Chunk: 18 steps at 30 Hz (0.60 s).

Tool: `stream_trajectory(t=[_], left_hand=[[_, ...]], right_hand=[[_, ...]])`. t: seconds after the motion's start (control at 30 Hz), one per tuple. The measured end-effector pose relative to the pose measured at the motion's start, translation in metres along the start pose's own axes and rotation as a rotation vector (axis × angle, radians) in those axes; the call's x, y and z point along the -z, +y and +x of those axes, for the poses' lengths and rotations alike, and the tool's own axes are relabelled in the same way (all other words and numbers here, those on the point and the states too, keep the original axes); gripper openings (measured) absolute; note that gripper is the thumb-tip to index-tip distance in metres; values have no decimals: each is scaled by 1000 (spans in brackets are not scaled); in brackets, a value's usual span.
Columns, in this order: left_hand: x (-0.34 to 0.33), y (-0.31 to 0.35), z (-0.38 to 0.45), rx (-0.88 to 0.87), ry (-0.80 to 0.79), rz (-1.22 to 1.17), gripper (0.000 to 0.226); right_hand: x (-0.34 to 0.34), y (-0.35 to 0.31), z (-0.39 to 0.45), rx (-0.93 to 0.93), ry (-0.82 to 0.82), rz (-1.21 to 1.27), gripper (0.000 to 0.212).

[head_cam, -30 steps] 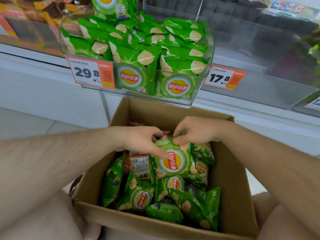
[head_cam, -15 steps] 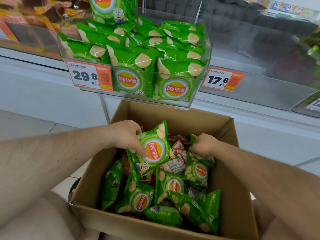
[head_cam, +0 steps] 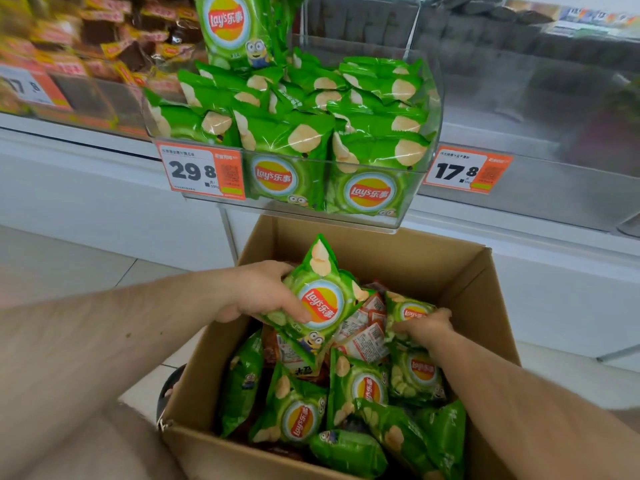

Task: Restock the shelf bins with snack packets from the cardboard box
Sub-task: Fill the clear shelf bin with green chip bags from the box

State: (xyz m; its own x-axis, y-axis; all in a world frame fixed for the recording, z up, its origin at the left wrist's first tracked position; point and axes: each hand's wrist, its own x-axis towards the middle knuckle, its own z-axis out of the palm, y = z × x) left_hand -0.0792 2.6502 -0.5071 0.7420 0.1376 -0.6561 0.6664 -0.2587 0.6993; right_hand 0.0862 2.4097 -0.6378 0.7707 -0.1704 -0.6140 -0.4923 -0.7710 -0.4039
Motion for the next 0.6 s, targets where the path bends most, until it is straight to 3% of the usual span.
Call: stream_trajectory(t=[0.17, 0.3, 0.6], left_hand=[[8, -6, -7, -16, 15, -70, 72], [15, -6, -15, -46, -16, -127, 73], [10, 4, -38, -161, -224, -481, 55]], right_hand=[[7, -10, -25, 214, 35, -364, 136], [31, -21, -62, 453, -38, -510, 132], [73, -27, -153, 769, -119, -268, 100]])
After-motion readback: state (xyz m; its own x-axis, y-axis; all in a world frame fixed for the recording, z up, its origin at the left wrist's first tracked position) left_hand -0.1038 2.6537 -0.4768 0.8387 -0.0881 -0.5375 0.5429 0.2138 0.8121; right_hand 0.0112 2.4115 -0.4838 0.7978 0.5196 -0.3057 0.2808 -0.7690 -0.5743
